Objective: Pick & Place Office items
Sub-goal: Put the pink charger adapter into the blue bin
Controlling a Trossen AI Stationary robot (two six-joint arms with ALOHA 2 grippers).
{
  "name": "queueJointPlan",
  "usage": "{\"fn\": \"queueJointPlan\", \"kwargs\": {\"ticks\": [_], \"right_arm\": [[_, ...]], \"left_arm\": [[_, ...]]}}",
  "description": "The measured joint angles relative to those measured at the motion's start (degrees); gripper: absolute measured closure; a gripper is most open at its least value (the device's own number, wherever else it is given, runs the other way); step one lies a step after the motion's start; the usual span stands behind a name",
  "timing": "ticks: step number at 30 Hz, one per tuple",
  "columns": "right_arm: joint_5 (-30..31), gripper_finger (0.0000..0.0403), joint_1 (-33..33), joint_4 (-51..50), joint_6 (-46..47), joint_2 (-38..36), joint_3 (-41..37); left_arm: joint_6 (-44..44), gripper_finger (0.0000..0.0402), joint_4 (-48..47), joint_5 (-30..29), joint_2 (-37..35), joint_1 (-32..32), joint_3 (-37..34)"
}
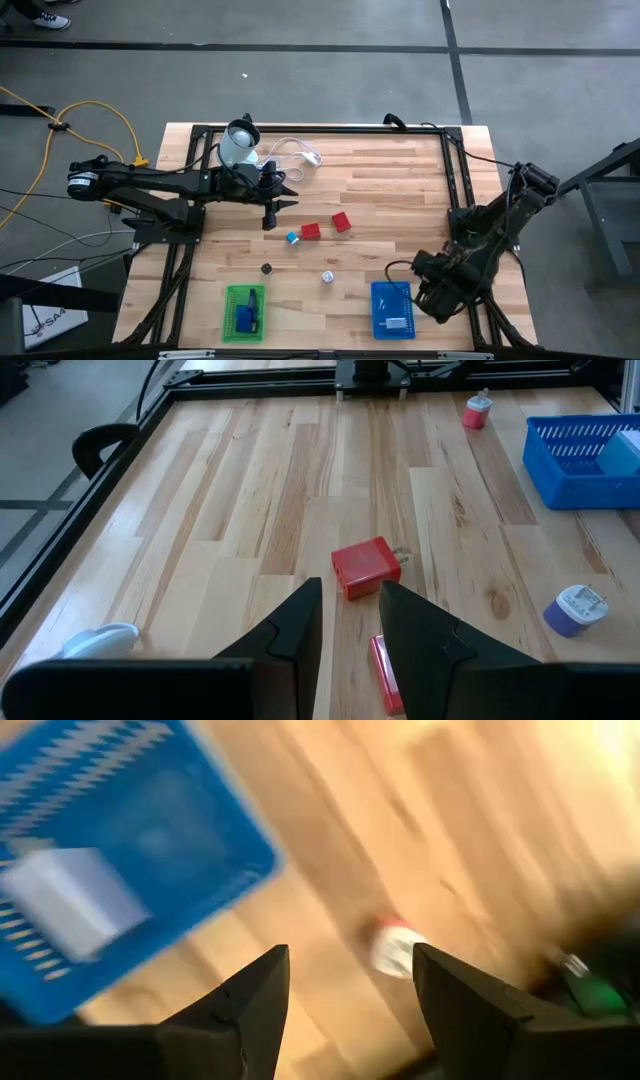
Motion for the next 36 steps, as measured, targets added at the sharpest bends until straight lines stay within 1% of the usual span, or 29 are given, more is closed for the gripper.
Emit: {"fn": "queueJointPlan", "kwargs": {"ticks": [6, 9, 13, 16, 22, 26, 30, 36], "right_arm": [[-1.3, 0.0204, 0.3, -7.0, 7.1, 0.0, 0.0], [-1.2, 0.0204, 0.3, -8.4, 7.8, 0.0, -0.2], [-1.0, 0.0204, 0.2, -8.2, 7.3, -0.6, -2.5], [-0.8, 0.0204, 0.2, -5.6, 7.5, -3.7, -6.3], [-0.4, 0.0204, 0.1, 2.9, 9.1, -13.3, -15.5], [-2.1, 0.0204, 0.1, 7.8, 11.0, -17.7, -21.8], [-4.9, 0.0204, 0.1, 14.0, 11.5, -19.3, -26.8], [-5.9, 0.0204, 0.1, 17.8, 11.4, -19.4, -28.8]], "left_arm": [[0.0, 0.0304, 0.0, 0.0, 0.0, 0.0, 0.0], [0.0, 0.0304, 0.0, 0.0, 0.0, 0.0, 0.0], [0.0, 0.0304, 0.0, 0.0, 0.0, 0.0, 0.0], [0.0, 0.0304, 0.0, 0.0, 0.0, 0.0, 0.0], [0.0, 0.0304, 0.0, 0.0, 0.0, 0.0, 0.0], [0.0, 0.0304, 0.0, 0.0, 0.0, 0.0, 0.0], [0.0, 0.0304, 0.0, 0.0, 0.0, 0.0, 0.0], [0.0, 0.0304, 0.0, 0.0, 0.0, 0.0, 0.0]]}}
